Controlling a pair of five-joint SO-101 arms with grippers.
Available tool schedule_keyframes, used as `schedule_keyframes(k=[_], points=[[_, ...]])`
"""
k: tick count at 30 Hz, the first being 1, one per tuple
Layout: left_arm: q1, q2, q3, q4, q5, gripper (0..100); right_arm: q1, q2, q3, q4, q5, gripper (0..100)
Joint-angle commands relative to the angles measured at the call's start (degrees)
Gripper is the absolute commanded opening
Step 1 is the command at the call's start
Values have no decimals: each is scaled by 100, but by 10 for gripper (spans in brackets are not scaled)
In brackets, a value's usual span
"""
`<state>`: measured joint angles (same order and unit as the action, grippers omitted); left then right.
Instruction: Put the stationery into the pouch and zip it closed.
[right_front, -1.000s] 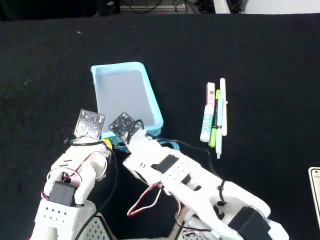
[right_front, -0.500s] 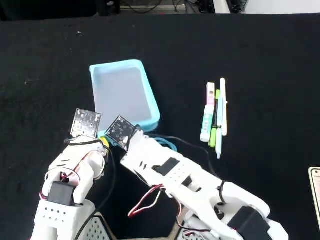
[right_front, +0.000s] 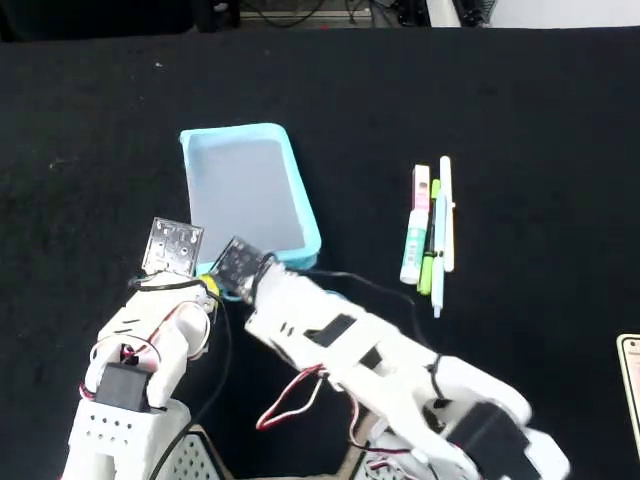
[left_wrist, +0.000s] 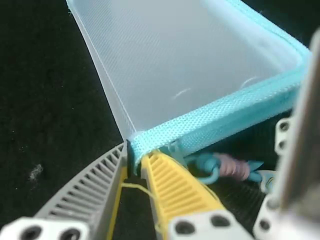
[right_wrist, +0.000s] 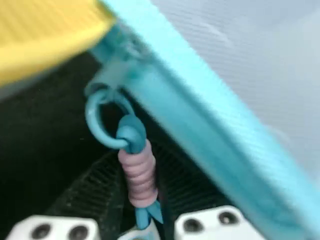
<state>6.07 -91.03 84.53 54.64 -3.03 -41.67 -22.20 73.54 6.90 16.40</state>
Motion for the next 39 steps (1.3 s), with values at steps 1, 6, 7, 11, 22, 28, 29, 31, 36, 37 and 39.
schedule_keyframes(k=[1, 6, 7, 11, 22, 28, 29, 31, 36, 37, 39], points=[[-31, -53, -356, -62, 26, 30, 554, -1147, -303, 765, 44, 10], [-31, -53, -356, -70, 26, 30, 870, -2985, -215, 2251, 44, 10], [-31, -53, -356, -62, 26, 30, 905, -3292, -171, 2453, 44, 10], [-31, -53, -356, -44, 26, 30, 1231, -4295, 31, 2857, 44, 10], [-40, -53, -365, -53, 26, 30, 2409, -4919, 224, 2848, 44, 10], [-303, -53, -391, -70, 26, 30, 3244, -4963, 92, 2840, 44, 10], [-409, -53, -400, -70, 26, 30, 3385, -4963, 84, 2813, 35, 10], [-558, -53, -409, -79, 26, 30, 3622, -4963, 92, 2690, -26, 10], [-629, -53, -409, -79, 105, 30, 3991, -4963, 57, 2602, -484, 10], [-629, -53, -426, -88, 193, 30, 3991, -4963, 66, 2602, -484, 10], [-629, -53, -488, -88, 308, 30, 3921, -4963, 92, 2602, -475, 10]])
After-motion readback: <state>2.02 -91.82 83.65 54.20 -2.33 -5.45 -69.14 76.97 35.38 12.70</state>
